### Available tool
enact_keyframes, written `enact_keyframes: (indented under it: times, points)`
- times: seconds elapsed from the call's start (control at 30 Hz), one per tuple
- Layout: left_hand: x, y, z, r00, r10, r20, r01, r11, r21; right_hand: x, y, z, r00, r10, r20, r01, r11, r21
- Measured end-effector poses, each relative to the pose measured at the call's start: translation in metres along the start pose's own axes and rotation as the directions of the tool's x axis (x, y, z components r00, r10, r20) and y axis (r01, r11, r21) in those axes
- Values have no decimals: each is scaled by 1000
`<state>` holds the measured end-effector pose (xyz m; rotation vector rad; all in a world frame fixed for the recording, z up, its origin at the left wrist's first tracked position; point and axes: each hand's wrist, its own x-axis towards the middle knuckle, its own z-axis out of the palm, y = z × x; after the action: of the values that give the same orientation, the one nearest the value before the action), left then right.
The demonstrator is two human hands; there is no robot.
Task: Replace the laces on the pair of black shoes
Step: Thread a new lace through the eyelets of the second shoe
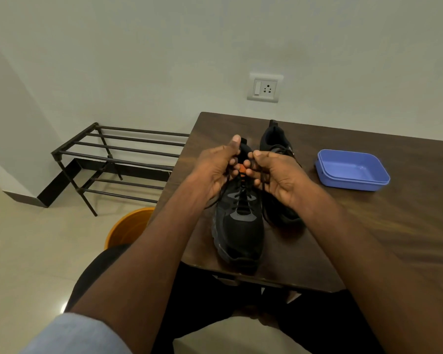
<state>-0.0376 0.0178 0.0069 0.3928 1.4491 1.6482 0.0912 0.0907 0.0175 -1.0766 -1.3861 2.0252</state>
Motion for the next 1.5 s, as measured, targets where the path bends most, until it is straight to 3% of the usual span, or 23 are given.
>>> enact_keyframes:
  times: [0.17, 0.3, 0.5, 0.73, 0.93, 1.03, 1.17, 1.23, 1.37, 1.43, 1.5]
  points:
    - [-1, 4, -2, 988, 36, 151, -61, 985, 162, 9, 6, -1, 1000, -9, -21, 10, 1000, 26]
    - [1, 7, -11, 941, 80, 329, -217, 888, 406, 11, 8, 0, 999, -36, 1, 36, 999, -18]
    - [4, 10, -13, 934, 46, 353, -222, 851, 476, 14, 13, 1, 991, -132, -22, 122, 961, -249]
    - [3, 12, -9, 969, 8, 248, -120, 890, 440, 15, 14, -2, 973, -228, 24, 223, 920, -323]
    - [3, 12, -5, 990, 6, 143, -53, 942, 331, 19, 12, -1, 993, -119, 21, 121, 988, -91]
    - [2, 12, -7, 983, -29, 180, -25, 957, 290, 20, 16, -1, 993, -120, 16, 121, 989, -89]
    - [-3, 20, -16, 954, -92, 287, 31, 977, 210, 22, 15, 1, 999, -7, -44, 9, 999, 49]
    - [-5, 23, -18, 950, -71, 304, -7, 969, 248, 23, 14, 0, 998, 38, -50, -34, 996, 86]
    - [-10, 16, -18, 970, 125, 209, -214, 848, 484, 23, 16, -1, 997, 45, -57, -42, 998, 52]
    - [-10, 11, -15, 940, 282, 192, -335, 656, 676, 22, 16, -2, 998, 28, -52, -27, 1000, 5]
    - [-9, 6, -13, 869, 448, 211, -429, 472, 770, 22, 17, -2, 1000, 2, -22, -3, 999, -35]
